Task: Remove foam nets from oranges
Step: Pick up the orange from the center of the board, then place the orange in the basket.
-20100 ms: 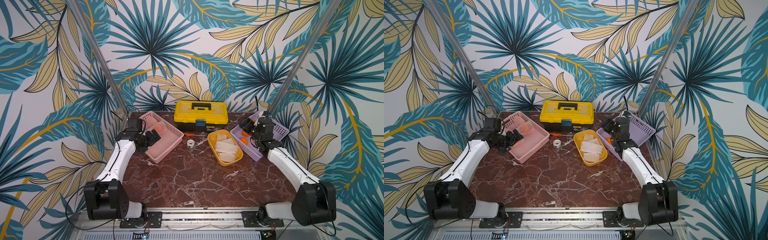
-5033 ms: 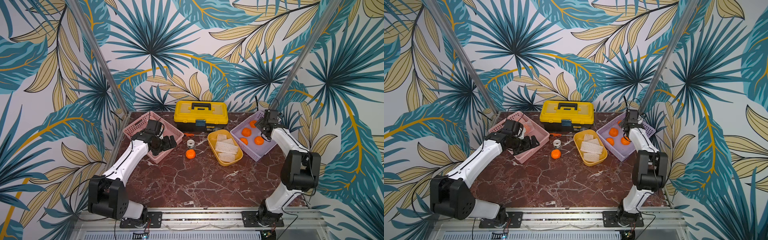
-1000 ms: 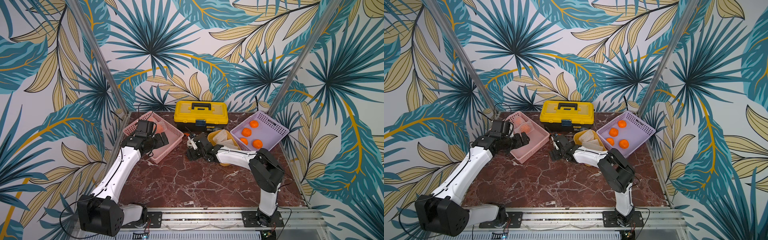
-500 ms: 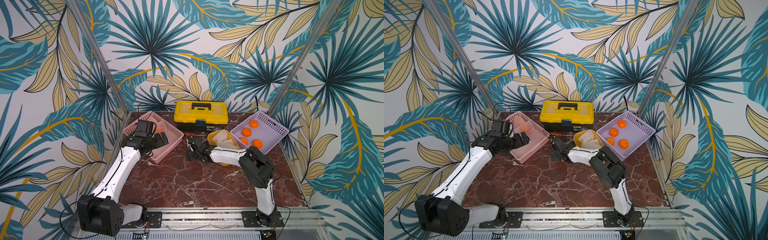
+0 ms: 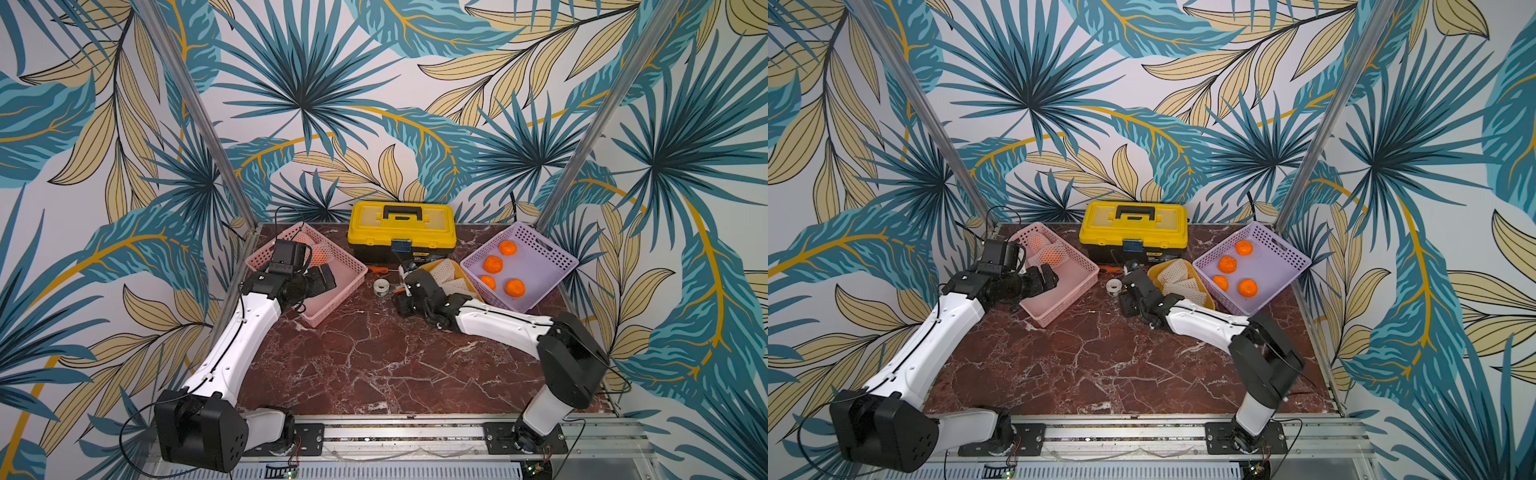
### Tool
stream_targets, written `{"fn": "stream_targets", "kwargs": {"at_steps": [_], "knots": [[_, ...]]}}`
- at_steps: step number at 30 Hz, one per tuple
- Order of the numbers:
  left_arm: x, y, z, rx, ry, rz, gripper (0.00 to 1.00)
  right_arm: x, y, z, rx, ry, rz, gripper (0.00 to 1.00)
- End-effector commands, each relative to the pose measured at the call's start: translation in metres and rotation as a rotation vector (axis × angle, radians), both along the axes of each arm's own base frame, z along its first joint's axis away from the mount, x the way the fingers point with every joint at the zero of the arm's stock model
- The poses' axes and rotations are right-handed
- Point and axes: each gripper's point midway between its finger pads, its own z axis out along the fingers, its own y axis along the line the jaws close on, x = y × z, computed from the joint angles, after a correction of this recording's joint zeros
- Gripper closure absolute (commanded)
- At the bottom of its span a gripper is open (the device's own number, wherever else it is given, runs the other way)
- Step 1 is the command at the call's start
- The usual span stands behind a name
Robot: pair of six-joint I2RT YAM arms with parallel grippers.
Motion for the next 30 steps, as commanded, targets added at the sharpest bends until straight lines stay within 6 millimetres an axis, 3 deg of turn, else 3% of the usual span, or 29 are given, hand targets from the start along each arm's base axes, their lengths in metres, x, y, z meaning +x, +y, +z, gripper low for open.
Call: {"fn": "stream_targets", "kwargs": {"at_steps": [1, 4, 8, 12, 15, 21, 26, 30], "knots": [[0.0, 0.001, 0.002, -0.011, -0.01, 0.001, 0.0, 0.023, -0.07, 0.03, 0.153, -0.044, -0.238, 0.56], [0.0, 0.001, 0.003, -0.015, -0.013, -0.002, 0.0, 0.038, -0.147, 0.039, 0.201, -0.049, -0.459, 0.55], [-0.001, 0.0, 0.005, -0.018, -0.017, -0.004, 0.0, 0.053, -0.233, 0.036, 0.254, -0.027, -0.685, 0.53], [-0.002, 0.0, 0.006, -0.02, -0.023, -0.006, 0.0, 0.066, -0.313, 0.003, 0.351, 0.059, -0.908, 0.52], [-0.002, 0.0, 0.007, -0.019, -0.026, -0.005, 0.0, 0.075, -0.356, -0.023, 0.405, 0.075, -1.022, 0.51], [-0.001, 0.002, 0.007, -0.012, -0.025, 0.001, 0.0, 0.098, -0.397, -0.033, 0.315, 0.052, -1.107, 0.41], [-0.001, 0.003, 0.006, -0.012, -0.023, 0.002, 0.0, 0.112, -0.412, -0.036, 0.235, 0.065, -1.115, 0.32], [-0.001, 0.003, 0.006, -0.012, -0.023, 0.003, 0.0, 0.118, -0.415, -0.034, 0.201, 0.086, -1.093, 0.13]]}}
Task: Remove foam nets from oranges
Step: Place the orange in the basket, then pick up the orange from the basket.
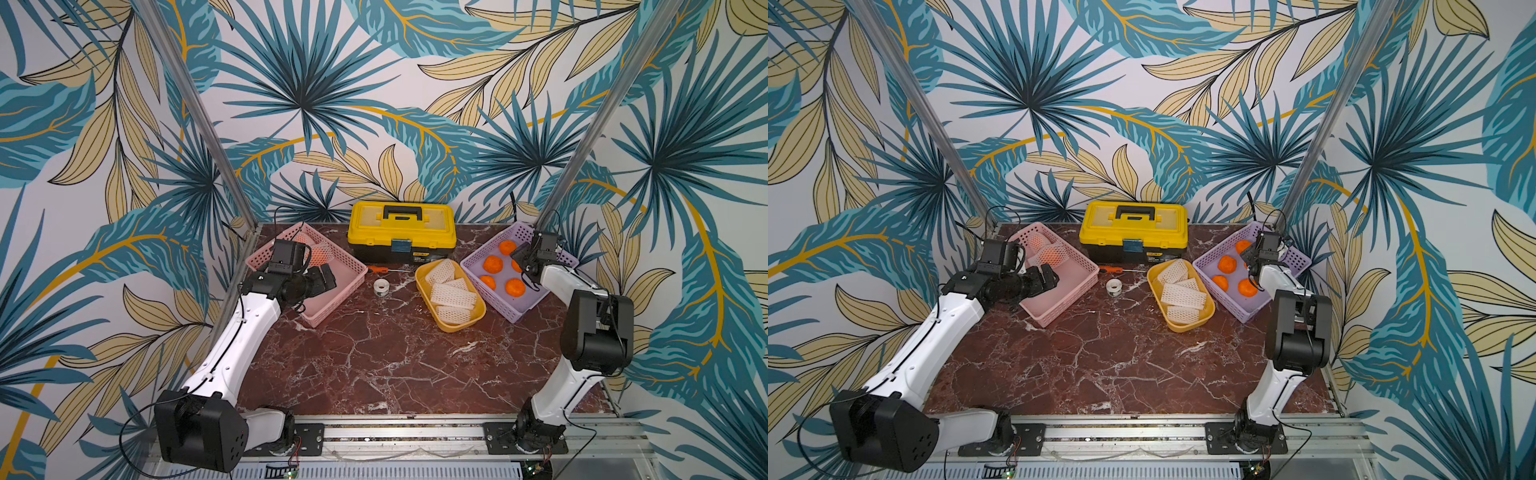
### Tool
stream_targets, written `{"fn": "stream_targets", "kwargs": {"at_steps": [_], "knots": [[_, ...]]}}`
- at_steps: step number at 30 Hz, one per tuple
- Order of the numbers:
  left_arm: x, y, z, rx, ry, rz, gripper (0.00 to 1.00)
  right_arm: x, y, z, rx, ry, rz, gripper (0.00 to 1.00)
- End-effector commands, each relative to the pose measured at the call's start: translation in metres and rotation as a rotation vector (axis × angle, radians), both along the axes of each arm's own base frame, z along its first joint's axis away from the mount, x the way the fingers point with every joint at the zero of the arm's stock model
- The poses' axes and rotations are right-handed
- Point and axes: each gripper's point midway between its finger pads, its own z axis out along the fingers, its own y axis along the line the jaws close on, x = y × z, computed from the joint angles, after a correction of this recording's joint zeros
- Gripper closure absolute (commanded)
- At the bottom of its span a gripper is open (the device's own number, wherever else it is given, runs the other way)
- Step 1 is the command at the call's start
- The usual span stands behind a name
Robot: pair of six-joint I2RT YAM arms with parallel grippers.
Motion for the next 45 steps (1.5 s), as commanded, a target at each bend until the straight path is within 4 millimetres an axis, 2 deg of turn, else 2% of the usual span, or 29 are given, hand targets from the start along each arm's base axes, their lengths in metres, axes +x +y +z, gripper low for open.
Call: {"fn": "stream_targets", "kwargs": {"at_steps": [1, 5, 7, 10, 14, 16, 17, 19, 21, 24, 26, 27, 29, 31, 34, 41, 45], "knots": [[0.0, 0.005, 0.005, 0.004, -0.023, 0.012, 0.0, -0.004, -0.008, -0.007, -0.038, 0.072, 0.009, 0.11], [0.0, 0.006, 0.005, 0.006, -0.024, 0.016, 0.01, -0.009, -0.005, 0.009, -0.033, 0.042, 0.016, 0.07], [0.0, 0.008, 0.006, 0.011, -0.028, 0.02, 0.0, -0.015, 0.004, 0.026, 0.007, -0.019, 0.027, 0.07], [0.0, 0.01, 0.007, 0.023, -0.033, 0.031, 0.01, -0.031, 0.024, 0.056, 0.082, -0.174, 0.061, 0.07], [0.001, 0.014, 0.003, 0.035, -0.023, 0.046, 0.0, -0.057, 0.064, 0.101, 0.123, -0.378, 0.156, 0.08], [0.002, 0.016, 0.002, 0.038, -0.019, 0.055, 0.01, -0.067, 0.098, 0.12, 0.117, -0.469, 0.255, 0.09], [0.002, 0.017, 0.002, 0.042, -0.02, 0.061, 0.0, -0.071, 0.122, 0.132, 0.099, -0.514, 0.326, 0.1], [0.002, 0.019, 0.004, 0.045, -0.029, 0.074, 0.0, -0.082, 0.177, 0.141, 0.074, -0.547, 0.487, 0.1], [0.004, 0.019, 0.01, 0.038, -0.041, 0.085, 0.0, -0.095, 0.243, 0.147, 0.054, -0.567, 0.7, 0.1], [0.01, 0.022, 0.018, 0.033, -0.057, 0.118, 0.0, -0.127, 0.339, 0.135, -0.005, -0.548, 1.009, 0.11], [0.016, 0.025, 0.023, 0.037, -0.068, 0.142, 0.0, -0.152, 0.389, 0.114, -0.087, -0.508, 1.175, 0.11], [0.02, 0.026, 0.025, 0.04, -0.07, 0.152, 0.0, -0.165, 0.41, 0.1, -0.148, -0.479, 1.247, 0.11], [0.031, 0.028, 0.029, 0.054, -0.074, 0.162, 0.0, -0.182, 0.437, 0.073, -0.259, -0.422, 1.335, 0.11], [0.047, 0.03, 0.029, 0.078, -0.062, 0.164, 0.0, -0.194, 0.456, 0.053, -0.314, -0.382, 1.395, 0.12], [0.078, 0.029, 0.022, 0.1, -0.03, 0.145, 0.0, -0.198, 0.467, 0.04, -0.297, -0.359, 1.427, 0.12], [0.157, 0.038, -0.011, 0.134, 0.018, 0.135, 0.01, -0.2, 0.472, 0.029, -0.309, -0.335, 1.444, 0.13], [0.185, 0.052, -0.027, 0.196, 0.075, 0.176, 0.01, -0.201, 0.474, 0.028, -0.287, -0.326, 1.446, 0.13]]}}
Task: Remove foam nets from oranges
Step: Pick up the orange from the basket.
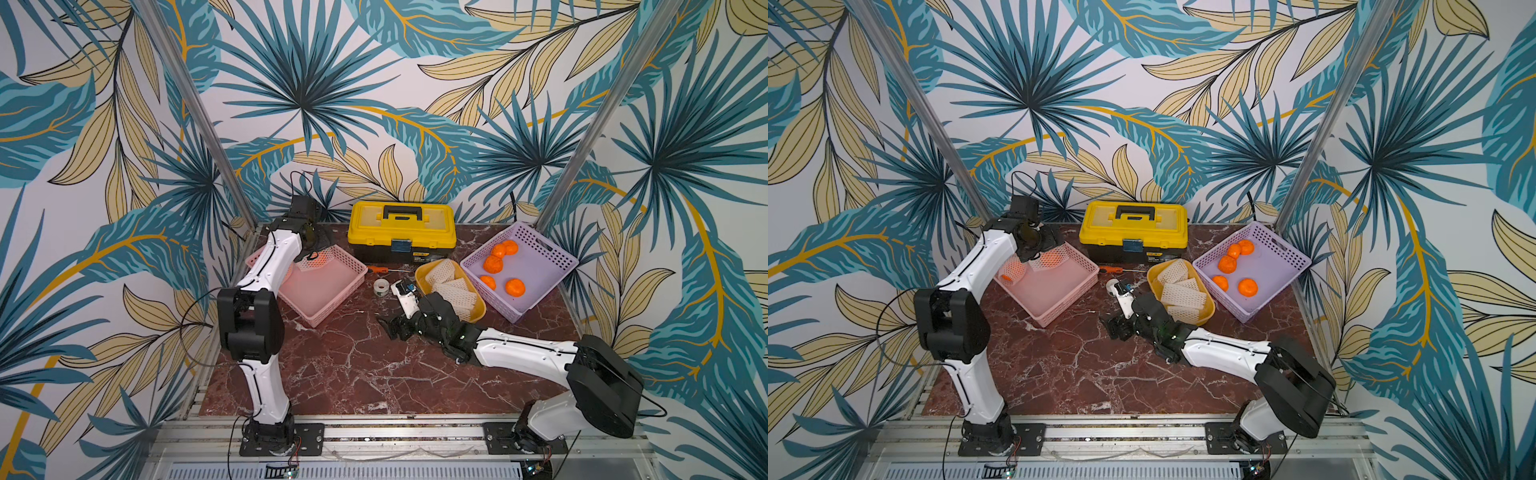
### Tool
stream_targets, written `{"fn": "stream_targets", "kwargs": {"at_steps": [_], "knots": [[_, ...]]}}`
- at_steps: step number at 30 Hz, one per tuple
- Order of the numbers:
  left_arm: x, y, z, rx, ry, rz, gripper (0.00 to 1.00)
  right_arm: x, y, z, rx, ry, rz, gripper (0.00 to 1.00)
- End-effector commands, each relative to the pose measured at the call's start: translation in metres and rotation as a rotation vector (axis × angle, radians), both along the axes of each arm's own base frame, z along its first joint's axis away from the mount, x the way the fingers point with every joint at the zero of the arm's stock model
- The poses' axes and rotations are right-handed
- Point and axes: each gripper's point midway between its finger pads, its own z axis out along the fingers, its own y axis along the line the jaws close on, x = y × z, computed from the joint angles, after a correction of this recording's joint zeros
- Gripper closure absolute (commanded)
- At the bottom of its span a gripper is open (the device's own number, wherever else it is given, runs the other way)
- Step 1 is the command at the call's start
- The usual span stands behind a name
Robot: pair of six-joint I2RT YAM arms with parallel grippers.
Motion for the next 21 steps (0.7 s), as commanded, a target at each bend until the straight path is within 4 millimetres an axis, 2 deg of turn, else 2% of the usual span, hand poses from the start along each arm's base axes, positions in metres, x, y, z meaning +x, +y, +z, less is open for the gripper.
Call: {"fn": "stream_targets", "kwargs": {"at_steps": [1, 6, 12, 16, 20, 21], "knots": [[0.012, 0.018, 0.002, 0.072, 0.026, 0.033, 0.01, -0.001, 0.002, -0.005, -0.007, 0.002, 0.003, 0.13], [0.023, 0.03, -0.029, 0.121, 0.108, 0.081, 0.01, -0.001, 0.002, -0.005, -0.005, 0.007, 0.0, 0.14], [0.035, 0.027, -0.059, 0.083, 0.157, 0.059, 0.01, 0.0, -0.001, -0.003, -0.012, -0.003, -0.011, 0.14], [0.036, 0.029, -0.08, 0.086, 0.203, 0.06, 0.01, 0.0, -0.001, -0.004, -0.015, -0.002, -0.013, 0.14], [0.034, 0.036, -0.085, 0.111, 0.216, 0.089, 0.02, 0.001, -0.002, -0.004, -0.017, -0.003, -0.019, 0.14], [0.033, 0.038, -0.101, 0.115, 0.247, 0.091, 0.02, 0.001, -0.002, -0.004, -0.017, -0.003, -0.02, 0.14]]}}
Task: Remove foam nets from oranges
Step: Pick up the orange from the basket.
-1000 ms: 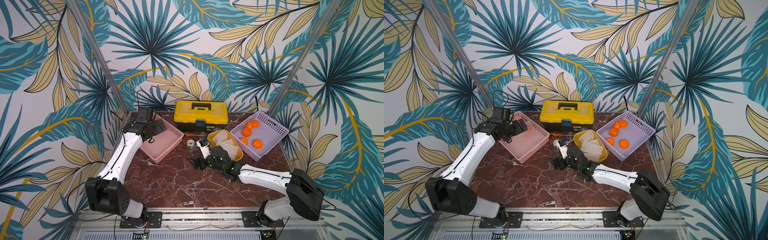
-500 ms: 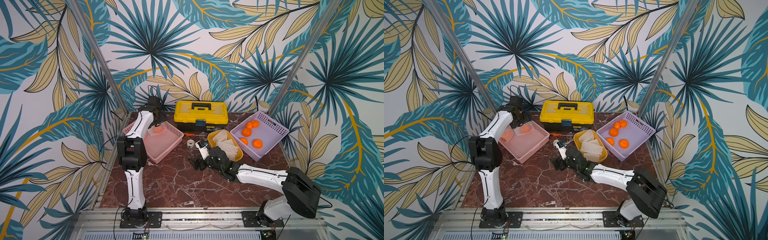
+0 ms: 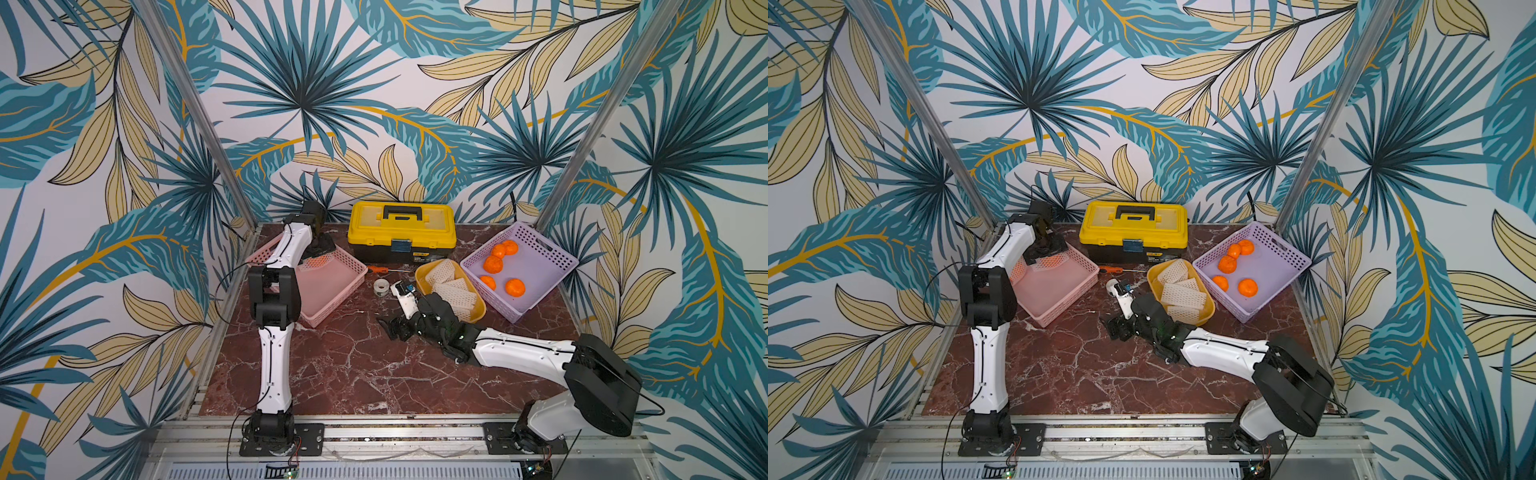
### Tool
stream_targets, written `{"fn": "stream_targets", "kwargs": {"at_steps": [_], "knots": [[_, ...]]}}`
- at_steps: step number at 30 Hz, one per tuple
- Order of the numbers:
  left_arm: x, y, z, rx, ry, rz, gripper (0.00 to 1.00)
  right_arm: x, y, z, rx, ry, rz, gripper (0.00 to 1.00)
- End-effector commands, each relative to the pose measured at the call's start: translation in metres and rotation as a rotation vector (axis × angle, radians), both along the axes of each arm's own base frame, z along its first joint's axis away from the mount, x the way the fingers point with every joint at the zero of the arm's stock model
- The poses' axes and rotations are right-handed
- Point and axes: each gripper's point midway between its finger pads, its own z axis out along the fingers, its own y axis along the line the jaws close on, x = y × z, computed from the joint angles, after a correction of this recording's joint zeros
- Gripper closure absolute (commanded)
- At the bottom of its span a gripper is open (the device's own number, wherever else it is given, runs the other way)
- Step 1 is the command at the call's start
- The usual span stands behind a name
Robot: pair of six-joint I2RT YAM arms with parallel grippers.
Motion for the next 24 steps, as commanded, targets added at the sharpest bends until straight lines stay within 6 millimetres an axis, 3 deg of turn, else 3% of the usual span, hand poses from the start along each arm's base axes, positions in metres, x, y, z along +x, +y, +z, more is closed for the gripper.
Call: {"fn": "stream_targets", "kwargs": {"at_steps": [1, 7, 14, 20, 21, 24], "knots": [[0.001, 0.011, -0.011, 0.022, 0.023, 0.029, 0.02, 0.0, -0.001, -0.003, -0.012, -0.004, -0.01, 0.14], [0.006, 0.007, -0.03, -0.065, 0.046, 0.028, 0.1, 0.001, -0.001, -0.004, -0.013, -0.004, -0.016, 0.14], [0.003, 0.005, -0.025, -0.198, 0.043, 0.083, 0.37, 0.002, -0.003, -0.004, -0.015, -0.008, -0.025, 0.14], [-0.001, -0.002, -0.004, -0.256, 0.016, 0.093, 0.49, 0.004, -0.005, -0.003, -0.016, -0.016, -0.039, 0.14], [-0.001, -0.003, 0.018, -0.264, -0.021, 0.085, 0.51, 0.004, -0.006, -0.004, -0.017, -0.017, -0.042, 0.14], [-0.007, -0.004, 0.039, -0.27, -0.05, 0.082, 0.52, 0.004, -0.007, -0.002, -0.012, -0.022, -0.046, 0.14]]}}
